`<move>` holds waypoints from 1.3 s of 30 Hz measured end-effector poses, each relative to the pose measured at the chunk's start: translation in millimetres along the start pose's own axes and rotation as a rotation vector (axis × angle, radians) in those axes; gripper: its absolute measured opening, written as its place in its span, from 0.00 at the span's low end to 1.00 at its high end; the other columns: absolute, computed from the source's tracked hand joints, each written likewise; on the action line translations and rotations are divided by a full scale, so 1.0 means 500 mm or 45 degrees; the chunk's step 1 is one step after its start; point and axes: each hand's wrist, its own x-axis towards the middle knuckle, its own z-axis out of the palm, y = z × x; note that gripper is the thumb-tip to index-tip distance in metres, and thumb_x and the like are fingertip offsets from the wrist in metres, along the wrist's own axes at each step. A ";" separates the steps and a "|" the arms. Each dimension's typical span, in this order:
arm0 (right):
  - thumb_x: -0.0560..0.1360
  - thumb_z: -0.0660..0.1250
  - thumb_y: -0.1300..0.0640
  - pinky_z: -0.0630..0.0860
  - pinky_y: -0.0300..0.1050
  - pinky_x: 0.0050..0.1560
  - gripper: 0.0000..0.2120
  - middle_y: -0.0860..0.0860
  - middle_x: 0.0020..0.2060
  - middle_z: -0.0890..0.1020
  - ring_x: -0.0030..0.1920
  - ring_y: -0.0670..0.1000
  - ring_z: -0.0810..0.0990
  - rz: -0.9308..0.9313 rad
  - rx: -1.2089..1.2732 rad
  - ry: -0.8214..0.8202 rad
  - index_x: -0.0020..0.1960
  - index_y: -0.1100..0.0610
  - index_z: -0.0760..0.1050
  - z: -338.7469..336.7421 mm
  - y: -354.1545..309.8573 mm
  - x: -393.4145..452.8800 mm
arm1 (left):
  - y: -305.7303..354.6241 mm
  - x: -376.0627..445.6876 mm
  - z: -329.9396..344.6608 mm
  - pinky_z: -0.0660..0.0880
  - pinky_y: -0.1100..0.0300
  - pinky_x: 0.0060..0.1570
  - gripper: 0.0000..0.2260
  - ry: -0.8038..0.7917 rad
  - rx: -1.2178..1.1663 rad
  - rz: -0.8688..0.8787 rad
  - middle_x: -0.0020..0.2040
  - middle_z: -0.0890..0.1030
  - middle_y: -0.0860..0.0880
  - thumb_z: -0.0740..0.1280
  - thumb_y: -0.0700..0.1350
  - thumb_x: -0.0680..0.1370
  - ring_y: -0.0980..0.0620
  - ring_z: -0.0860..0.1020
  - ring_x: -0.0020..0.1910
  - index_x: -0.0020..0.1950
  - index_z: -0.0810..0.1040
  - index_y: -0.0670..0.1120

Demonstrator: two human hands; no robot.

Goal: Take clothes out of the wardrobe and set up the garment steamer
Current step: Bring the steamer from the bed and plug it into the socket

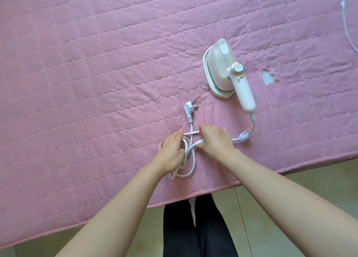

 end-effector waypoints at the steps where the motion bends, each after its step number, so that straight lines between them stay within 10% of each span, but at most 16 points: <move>1: 0.71 0.69 0.47 0.66 0.49 0.44 0.17 0.56 0.50 0.81 0.53 0.60 0.79 0.023 0.032 0.008 0.52 0.55 0.69 0.000 -0.001 0.004 | 0.000 -0.001 -0.006 0.49 0.46 0.74 0.32 -0.016 -0.061 -0.038 0.79 0.54 0.51 0.55 0.42 0.74 0.53 0.52 0.77 0.78 0.52 0.46; 9: 0.65 0.75 0.44 0.71 0.47 0.40 0.18 0.52 0.43 0.82 0.46 0.57 0.79 0.251 0.397 -0.030 0.45 0.54 0.73 0.007 -0.001 0.024 | 0.017 0.020 0.046 0.55 0.46 0.72 0.53 0.166 0.394 -0.102 0.75 0.55 0.47 0.70 0.65 0.67 0.46 0.53 0.75 0.78 0.41 0.46; 15: 0.66 0.75 0.59 0.77 0.47 0.46 0.10 0.48 0.35 0.80 0.43 0.52 0.80 0.262 0.666 -0.073 0.40 0.50 0.74 -0.006 0.028 0.035 | 0.033 0.069 0.083 0.68 0.52 0.52 0.32 0.509 0.677 -0.174 0.59 0.69 0.46 0.73 0.51 0.67 0.45 0.68 0.58 0.65 0.63 0.44; 22: 0.68 0.65 0.71 0.73 0.34 0.45 0.13 0.54 0.41 0.85 0.41 0.48 0.81 0.176 0.680 -0.037 0.46 0.58 0.80 -0.040 0.096 0.027 | 0.016 0.085 0.071 0.65 0.54 0.42 0.13 0.505 0.413 -0.142 0.51 0.76 0.43 0.66 0.39 0.70 0.40 0.75 0.49 0.52 0.68 0.43; 32: 0.73 0.65 0.64 0.77 0.49 0.52 0.08 0.50 0.43 0.84 0.46 0.52 0.81 0.004 0.728 0.155 0.48 0.56 0.80 -0.078 0.075 -0.028 | 0.018 0.051 0.036 0.67 0.58 0.31 0.06 0.548 -0.356 -0.361 0.28 0.74 0.47 0.69 0.40 0.68 0.45 0.74 0.33 0.31 0.74 0.45; 39: 0.74 0.63 0.62 0.78 0.52 0.46 0.08 0.48 0.42 0.82 0.43 0.51 0.80 -0.062 0.706 0.467 0.46 0.53 0.78 -0.157 0.091 -0.043 | 0.054 0.017 0.007 0.69 0.65 0.24 0.07 0.291 -0.881 -0.401 0.21 0.73 0.54 0.69 0.38 0.72 0.55 0.72 0.22 0.35 0.76 0.44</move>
